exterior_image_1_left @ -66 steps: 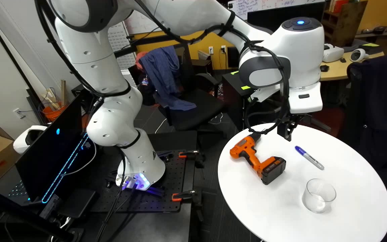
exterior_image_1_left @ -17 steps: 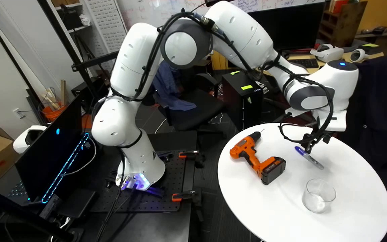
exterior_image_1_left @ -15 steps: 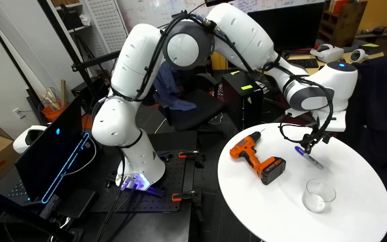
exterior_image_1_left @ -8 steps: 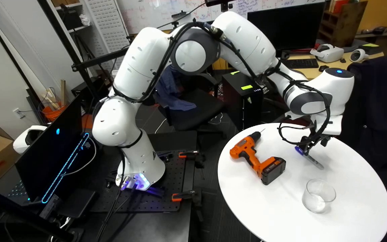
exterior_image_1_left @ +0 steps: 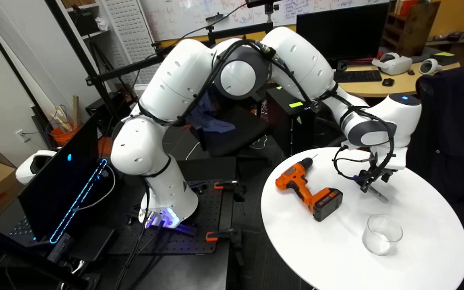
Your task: Put the blue marker in the glass cup on the table
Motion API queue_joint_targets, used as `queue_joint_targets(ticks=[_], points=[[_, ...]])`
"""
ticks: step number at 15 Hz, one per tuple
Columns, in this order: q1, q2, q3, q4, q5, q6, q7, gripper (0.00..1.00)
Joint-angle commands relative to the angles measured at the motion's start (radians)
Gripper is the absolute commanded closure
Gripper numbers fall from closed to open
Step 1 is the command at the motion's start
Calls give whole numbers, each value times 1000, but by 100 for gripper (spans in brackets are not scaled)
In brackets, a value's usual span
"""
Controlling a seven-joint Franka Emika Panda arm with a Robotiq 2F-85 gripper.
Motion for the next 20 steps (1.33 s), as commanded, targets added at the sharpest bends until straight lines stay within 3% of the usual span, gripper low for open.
queue_joint_targets(ticks=[1, 12, 13, 14, 16, 20], points=[[20, 39, -19, 54, -8, -10, 41, 0], [37, 105, -28, 143, -13, -37, 63, 0], [40, 109, -29, 148, -14, -41, 74, 5], [40, 112, -30, 152, -14, -43, 78, 23], [43, 116, -33, 158, -15, -44, 90, 31], [41, 113, -35, 162, -15, -50, 105, 62]])
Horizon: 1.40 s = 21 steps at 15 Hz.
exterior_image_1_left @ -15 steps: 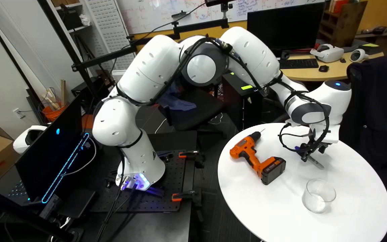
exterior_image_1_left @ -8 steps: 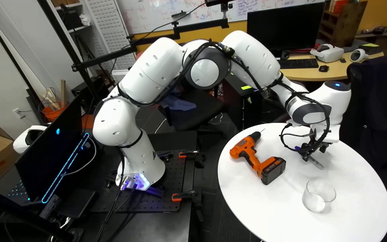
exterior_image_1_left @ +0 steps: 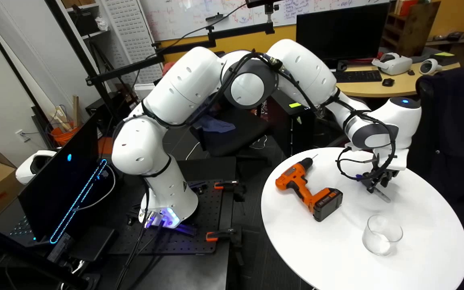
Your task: Put the blue marker in the glass cup on the table
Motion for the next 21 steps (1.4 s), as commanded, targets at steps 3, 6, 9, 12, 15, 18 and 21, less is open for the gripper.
queue_joint_targets(ticks=[3, 6, 9, 12, 15, 18, 21], points=[[16, 0, -21, 24, -16, -36, 47, 84], [16, -16, -21, 7, -15, -29, 46, 95], [17, -33, -24, -9, -16, -28, 47, 94], [19, -84, -22, -55, -14, -15, 40, 94], [25, -151, -24, -110, -19, -11, 40, 94], [40, -227, -38, -176, -37, -7, 54, 94], [57, -310, -63, -256, -87, -2, 83, 94]])
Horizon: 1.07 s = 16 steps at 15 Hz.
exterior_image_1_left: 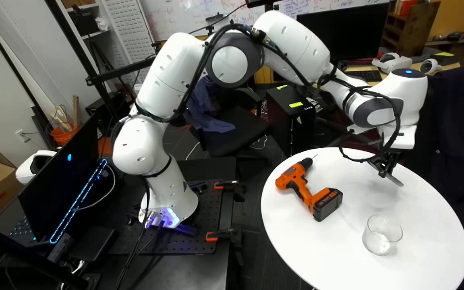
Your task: Put the blue marker in the glass cup on the table
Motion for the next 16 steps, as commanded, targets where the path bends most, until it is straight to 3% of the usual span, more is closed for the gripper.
queue_joint_targets(ticks=[1, 10, 16], points=[[37, -145, -41, -157, -70, 11, 72, 94], [39, -358, -70, -361, -270, 17, 191, 94], [13, -457, -69, -437, -400, 12, 294, 94]])
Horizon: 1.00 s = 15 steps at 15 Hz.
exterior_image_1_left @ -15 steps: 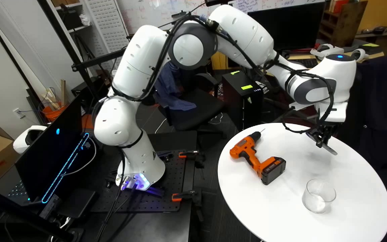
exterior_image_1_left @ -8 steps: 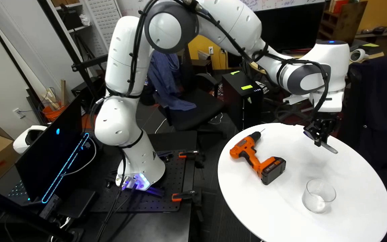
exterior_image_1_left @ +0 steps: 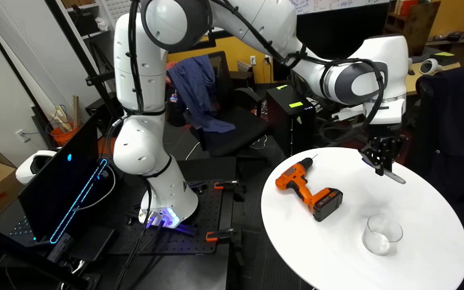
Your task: Put the blue marker in the glass cup on the table
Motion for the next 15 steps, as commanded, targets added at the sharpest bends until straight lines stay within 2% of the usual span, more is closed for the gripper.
queue_joint_targets(ticks=[1, 8, 15], points=[[-15, -86, -4, -77, -74, 10, 77, 94], [-53, -126, -24, -100, -252, 5, 244, 94], [-86, -92, -18, -82, -430, -21, 413, 94]])
